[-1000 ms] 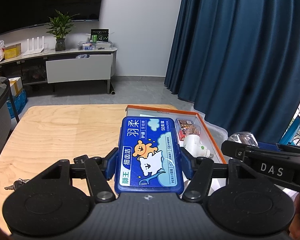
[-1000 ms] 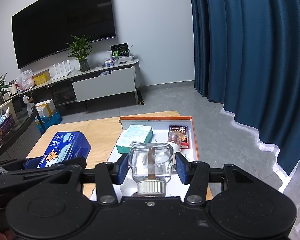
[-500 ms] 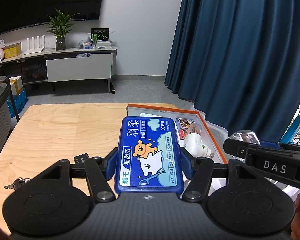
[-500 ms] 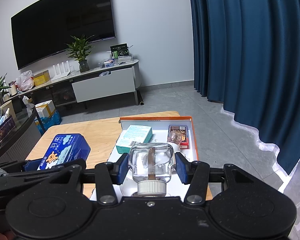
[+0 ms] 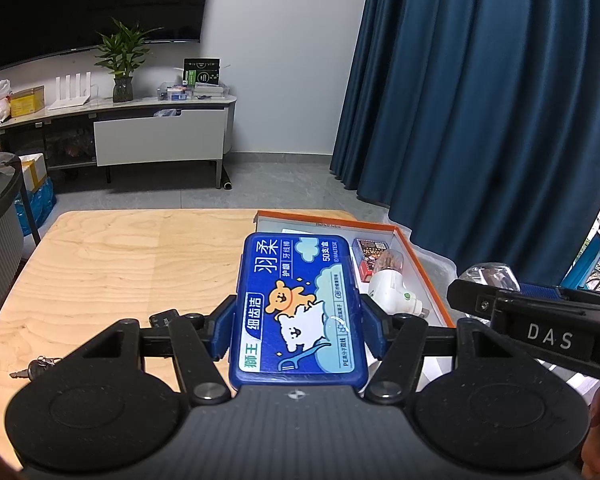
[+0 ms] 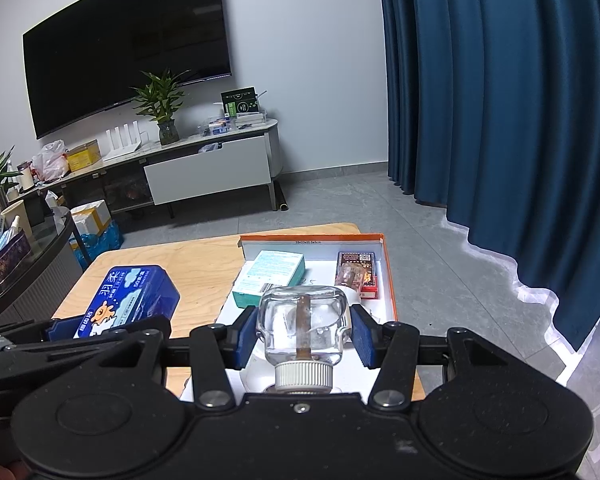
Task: Organize rigid objects
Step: 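Carry the blue tin with the left tool while the right tool carries the bottle over the tray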
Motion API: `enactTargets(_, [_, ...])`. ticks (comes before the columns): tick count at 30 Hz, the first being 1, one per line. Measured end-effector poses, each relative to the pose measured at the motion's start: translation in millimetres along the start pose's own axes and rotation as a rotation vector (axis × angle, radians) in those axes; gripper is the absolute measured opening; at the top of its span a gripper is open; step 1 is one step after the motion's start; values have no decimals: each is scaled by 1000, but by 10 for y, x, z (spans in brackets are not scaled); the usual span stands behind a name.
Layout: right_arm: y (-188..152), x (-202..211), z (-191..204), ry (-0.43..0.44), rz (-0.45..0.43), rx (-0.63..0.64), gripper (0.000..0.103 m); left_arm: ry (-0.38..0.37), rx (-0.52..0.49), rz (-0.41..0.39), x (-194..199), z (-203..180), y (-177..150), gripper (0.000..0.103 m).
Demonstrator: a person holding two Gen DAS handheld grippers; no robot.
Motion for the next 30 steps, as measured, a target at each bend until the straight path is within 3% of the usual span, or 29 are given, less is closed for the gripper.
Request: enactTargets(30, [-23,-26,2,-2,5,3,60,-4,-3,10,-17,3,13,63])
Point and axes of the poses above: each gripper's, at about its wrist camera, not at the fingertips, and x roughly against the way its jaws point, z to its left, y to its top, the point moved 3 cm from there along -x, roughly the way its jaws point, and after that the axes turned 7 degrees about -y, right-handed, at the moved point
